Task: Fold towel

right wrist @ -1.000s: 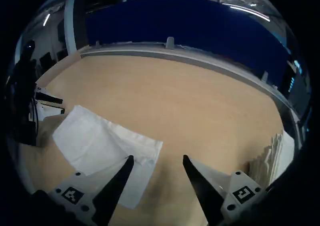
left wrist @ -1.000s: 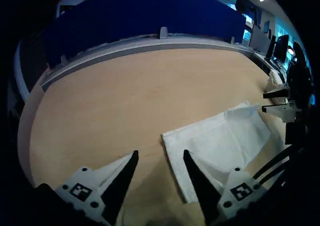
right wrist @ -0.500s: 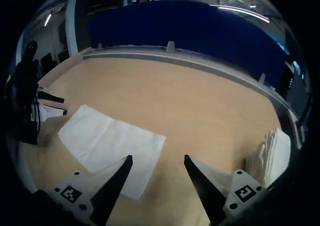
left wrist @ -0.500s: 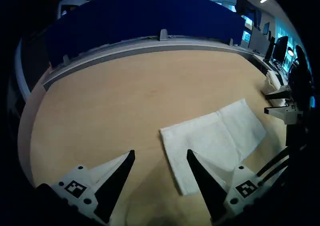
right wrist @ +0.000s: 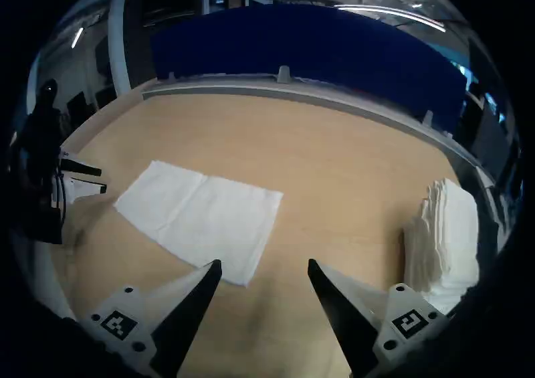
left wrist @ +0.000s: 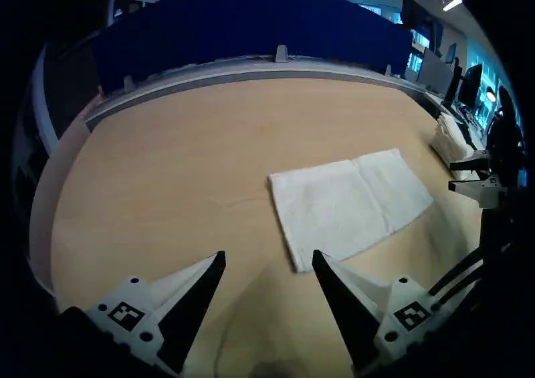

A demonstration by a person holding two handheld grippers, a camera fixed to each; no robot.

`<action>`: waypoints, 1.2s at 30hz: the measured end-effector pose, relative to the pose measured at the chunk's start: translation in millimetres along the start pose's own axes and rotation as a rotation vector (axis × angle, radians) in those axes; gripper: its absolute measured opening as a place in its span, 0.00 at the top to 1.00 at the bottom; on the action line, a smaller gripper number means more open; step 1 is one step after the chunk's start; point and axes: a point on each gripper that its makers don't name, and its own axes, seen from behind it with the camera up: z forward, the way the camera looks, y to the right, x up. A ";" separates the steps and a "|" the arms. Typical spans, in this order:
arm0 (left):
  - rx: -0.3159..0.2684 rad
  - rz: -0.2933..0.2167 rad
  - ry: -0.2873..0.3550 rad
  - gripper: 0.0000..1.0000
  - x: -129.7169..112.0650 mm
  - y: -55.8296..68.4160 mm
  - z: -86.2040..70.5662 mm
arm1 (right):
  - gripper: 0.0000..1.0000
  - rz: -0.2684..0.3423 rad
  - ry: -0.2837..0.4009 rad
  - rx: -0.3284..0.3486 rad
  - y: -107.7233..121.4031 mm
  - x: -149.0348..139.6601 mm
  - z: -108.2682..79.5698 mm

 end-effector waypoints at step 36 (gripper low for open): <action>0.143 -0.177 -0.016 0.03 -89.0 -34.2 -101.7 | 0.93 -0.159 -0.134 0.174 -30.6 -49.1 42.1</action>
